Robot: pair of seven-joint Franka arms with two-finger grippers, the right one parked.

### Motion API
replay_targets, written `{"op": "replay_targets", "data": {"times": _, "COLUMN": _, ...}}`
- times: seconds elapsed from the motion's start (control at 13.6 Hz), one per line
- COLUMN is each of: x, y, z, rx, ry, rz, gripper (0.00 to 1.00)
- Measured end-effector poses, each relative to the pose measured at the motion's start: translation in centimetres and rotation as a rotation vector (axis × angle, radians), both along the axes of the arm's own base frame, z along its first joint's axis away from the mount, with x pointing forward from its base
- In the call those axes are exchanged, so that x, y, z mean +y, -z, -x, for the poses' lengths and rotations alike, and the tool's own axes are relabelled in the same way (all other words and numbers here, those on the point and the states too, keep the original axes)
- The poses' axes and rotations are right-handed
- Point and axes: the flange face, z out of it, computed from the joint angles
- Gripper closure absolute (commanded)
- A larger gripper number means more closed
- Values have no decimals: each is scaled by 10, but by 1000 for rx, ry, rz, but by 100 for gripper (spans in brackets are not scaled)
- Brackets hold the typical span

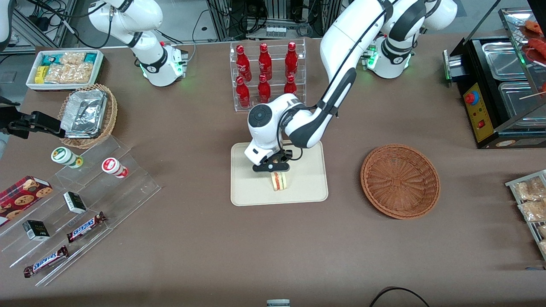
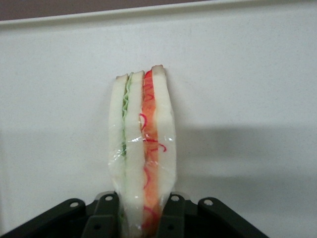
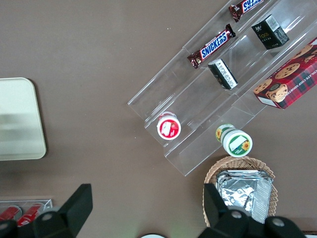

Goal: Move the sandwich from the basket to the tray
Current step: 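Open the left gripper to release the sandwich on the tray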

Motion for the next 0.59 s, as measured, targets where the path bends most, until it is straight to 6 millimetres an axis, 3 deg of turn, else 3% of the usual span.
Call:
{"op": "replay_targets", "data": {"times": 0.3, "x": 0, "y": -15, "z": -9, "rx": -22, "ry": -14, "rz": 14, "gripper": 0}}
{"op": "replay_targets", "data": {"times": 0.44, "x": 6, "y": -53, "z": -22, "rx": -47, "ry": -42, "rz": 25, "gripper": 0}}
{"op": "replay_targets", "data": {"times": 0.59, "x": 24, "y": -112, "z": -39, "rx": -65, "ry": -104, "rz": 49, "gripper": 0}}
